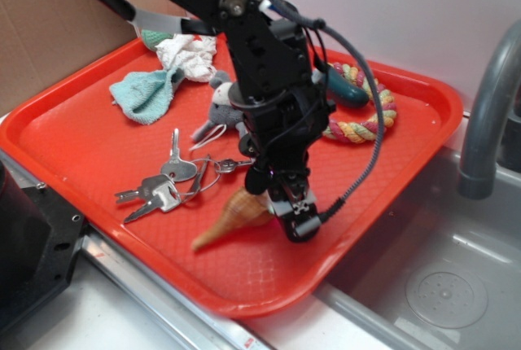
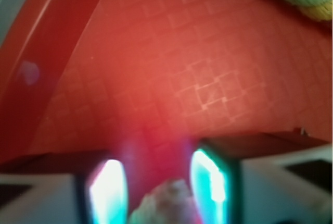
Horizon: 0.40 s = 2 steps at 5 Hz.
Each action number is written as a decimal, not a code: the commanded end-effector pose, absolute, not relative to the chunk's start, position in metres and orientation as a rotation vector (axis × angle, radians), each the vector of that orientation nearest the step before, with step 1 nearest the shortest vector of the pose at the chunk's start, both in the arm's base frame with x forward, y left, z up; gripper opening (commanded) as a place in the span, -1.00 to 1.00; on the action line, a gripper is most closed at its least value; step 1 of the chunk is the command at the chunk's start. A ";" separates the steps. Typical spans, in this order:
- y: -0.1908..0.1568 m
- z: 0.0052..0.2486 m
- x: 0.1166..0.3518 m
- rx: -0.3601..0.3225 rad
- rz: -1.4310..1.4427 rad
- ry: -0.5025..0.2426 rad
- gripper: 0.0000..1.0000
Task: Grab the shell.
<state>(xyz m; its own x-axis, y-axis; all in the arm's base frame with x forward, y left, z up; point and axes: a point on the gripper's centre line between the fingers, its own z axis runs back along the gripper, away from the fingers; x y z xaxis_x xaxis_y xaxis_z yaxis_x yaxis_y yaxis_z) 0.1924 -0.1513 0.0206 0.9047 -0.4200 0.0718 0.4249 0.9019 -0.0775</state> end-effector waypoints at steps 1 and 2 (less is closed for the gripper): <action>-0.102 0.111 0.167 -0.093 -0.296 -0.108 -1.00; -0.083 0.133 0.155 -0.081 -0.217 -0.108 -1.00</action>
<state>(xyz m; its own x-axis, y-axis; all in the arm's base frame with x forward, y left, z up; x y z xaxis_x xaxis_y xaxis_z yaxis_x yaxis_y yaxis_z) 0.1537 -0.0778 0.1259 0.9721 -0.2209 0.0784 0.2258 0.9722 -0.0614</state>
